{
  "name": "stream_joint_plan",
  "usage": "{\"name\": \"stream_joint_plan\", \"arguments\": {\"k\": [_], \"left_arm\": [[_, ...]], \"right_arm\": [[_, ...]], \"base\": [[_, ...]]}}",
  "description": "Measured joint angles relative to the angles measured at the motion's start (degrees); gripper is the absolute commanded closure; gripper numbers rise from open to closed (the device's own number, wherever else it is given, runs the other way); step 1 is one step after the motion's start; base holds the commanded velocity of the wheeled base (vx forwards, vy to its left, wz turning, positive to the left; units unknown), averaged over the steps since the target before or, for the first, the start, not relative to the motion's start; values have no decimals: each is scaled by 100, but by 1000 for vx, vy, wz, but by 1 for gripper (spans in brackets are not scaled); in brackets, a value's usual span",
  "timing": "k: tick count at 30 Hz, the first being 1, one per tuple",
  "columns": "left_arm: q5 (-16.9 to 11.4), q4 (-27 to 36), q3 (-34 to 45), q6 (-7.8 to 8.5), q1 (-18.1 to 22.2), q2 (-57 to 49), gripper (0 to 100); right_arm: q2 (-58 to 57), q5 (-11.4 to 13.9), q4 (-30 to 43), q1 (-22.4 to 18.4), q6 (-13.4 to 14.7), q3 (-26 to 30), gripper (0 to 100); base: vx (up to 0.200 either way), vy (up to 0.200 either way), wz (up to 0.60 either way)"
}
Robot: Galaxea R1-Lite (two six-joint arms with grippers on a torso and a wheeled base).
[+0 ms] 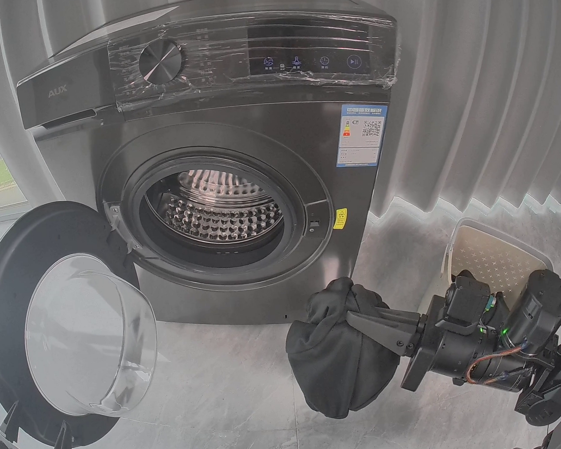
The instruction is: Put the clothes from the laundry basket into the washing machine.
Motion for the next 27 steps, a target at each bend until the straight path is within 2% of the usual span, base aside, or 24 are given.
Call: {"name": "stream_joint_plan", "arguments": {"k": [14,18,22,27], "left_arm": [[-2,0,0,-2,5,0,0],[-69,-7,0,69,5,0,0],[-267,-11,0,265,5,0,0],[-327,-22,0,305,-2,0,0]], "right_arm": [[113,-5,0,85,13,-240,100],[179,-33,6,145,46,-422,100],[249,-189,39,234,141,-662,100],[433,-500,23,441,511,-1003,100]], "base": [[0,0,0],[0,0,0],[0,0,0],[0,0,0]]}}
